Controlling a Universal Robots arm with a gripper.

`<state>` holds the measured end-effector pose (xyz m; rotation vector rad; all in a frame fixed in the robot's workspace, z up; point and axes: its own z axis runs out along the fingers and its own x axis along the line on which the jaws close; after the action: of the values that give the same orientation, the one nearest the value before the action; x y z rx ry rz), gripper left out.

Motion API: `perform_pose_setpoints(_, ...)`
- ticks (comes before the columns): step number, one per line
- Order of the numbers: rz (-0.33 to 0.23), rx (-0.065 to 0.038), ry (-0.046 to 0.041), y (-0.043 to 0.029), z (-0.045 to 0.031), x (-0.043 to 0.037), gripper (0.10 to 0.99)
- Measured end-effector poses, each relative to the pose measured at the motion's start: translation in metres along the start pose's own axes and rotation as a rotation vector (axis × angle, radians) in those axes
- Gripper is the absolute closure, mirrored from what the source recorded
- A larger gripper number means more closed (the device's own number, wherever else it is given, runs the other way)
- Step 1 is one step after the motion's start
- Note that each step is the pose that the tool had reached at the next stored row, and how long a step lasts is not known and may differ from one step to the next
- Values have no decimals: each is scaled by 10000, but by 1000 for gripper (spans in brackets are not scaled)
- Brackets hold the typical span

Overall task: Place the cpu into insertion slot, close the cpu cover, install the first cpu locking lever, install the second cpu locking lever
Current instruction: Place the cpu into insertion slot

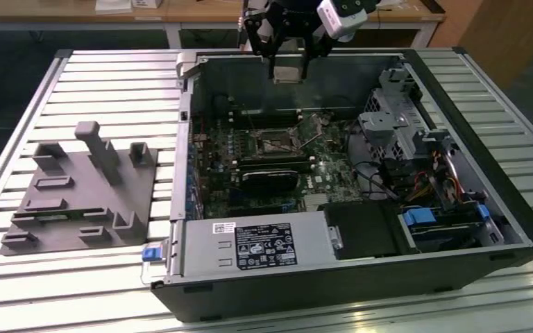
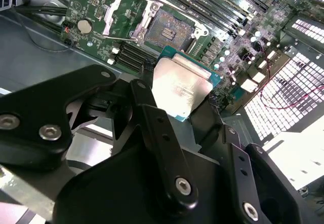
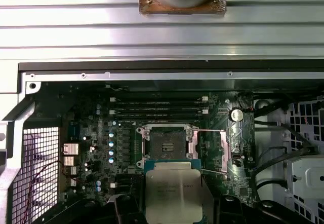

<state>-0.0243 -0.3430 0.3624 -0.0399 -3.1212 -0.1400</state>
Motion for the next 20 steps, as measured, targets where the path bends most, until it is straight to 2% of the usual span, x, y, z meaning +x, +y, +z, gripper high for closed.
perform_pose_setpoints(5,-2,-1,-29,-6,60,0,545)
perform_pose_setpoints(15,-17,-5,-191,-21,228,4,545)
perform_pose_setpoints(20,-21,-5,-218,-29,318,12,545)
